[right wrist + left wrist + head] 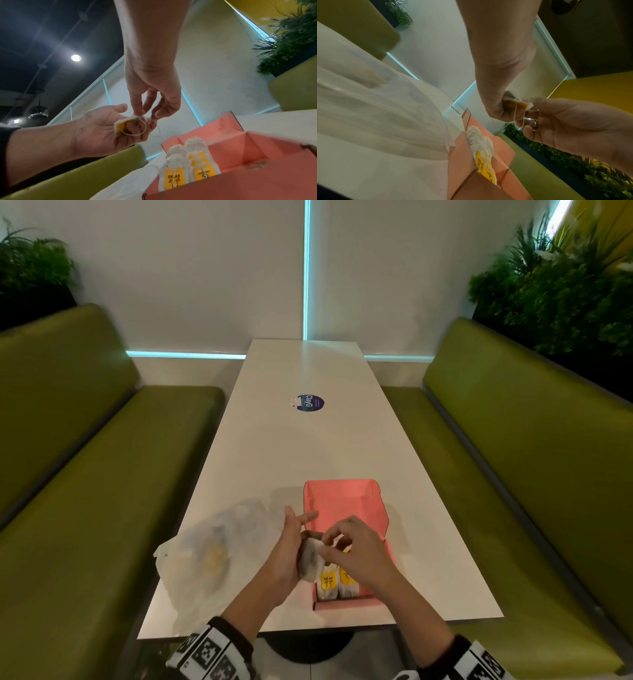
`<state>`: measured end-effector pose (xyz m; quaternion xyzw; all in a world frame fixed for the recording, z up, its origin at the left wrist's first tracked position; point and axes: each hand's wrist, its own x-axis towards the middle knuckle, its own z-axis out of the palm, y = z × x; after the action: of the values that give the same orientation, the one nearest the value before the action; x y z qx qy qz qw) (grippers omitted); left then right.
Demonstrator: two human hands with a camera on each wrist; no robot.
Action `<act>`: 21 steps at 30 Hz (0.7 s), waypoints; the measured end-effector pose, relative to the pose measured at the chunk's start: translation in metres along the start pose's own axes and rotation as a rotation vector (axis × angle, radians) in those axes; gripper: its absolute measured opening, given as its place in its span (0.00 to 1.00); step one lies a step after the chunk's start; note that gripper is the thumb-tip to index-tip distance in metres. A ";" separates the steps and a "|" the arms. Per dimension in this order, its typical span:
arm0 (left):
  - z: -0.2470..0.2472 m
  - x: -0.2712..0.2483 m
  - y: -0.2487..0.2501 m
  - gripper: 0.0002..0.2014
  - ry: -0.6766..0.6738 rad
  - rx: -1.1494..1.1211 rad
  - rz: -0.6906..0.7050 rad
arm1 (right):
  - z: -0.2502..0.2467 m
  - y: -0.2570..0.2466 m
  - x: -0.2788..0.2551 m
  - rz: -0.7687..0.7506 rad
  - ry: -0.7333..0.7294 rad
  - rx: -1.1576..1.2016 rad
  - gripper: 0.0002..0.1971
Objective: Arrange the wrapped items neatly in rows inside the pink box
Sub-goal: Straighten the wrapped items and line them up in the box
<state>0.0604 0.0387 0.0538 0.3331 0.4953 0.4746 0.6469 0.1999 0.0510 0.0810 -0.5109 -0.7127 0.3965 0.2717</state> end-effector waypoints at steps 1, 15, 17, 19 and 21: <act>-0.001 0.000 -0.001 0.34 0.006 0.014 -0.003 | 0.000 0.001 0.001 0.032 0.017 0.042 0.09; -0.004 -0.014 0.004 0.16 0.021 0.364 0.484 | -0.020 -0.003 0.009 0.382 0.036 0.759 0.05; -0.002 -0.012 0.005 0.13 0.079 0.389 0.524 | -0.019 -0.002 0.008 0.370 0.041 0.662 0.04; -0.001 -0.011 0.006 0.11 0.124 0.410 0.512 | -0.021 0.001 0.008 0.292 0.085 0.498 0.09; 0.000 -0.011 0.008 0.05 0.109 0.401 0.467 | -0.028 0.002 0.007 0.167 0.079 0.398 0.09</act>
<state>0.0577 0.0309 0.0647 0.5327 0.5231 0.5205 0.4143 0.2209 0.0662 0.0944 -0.5194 -0.5645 0.5302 0.3611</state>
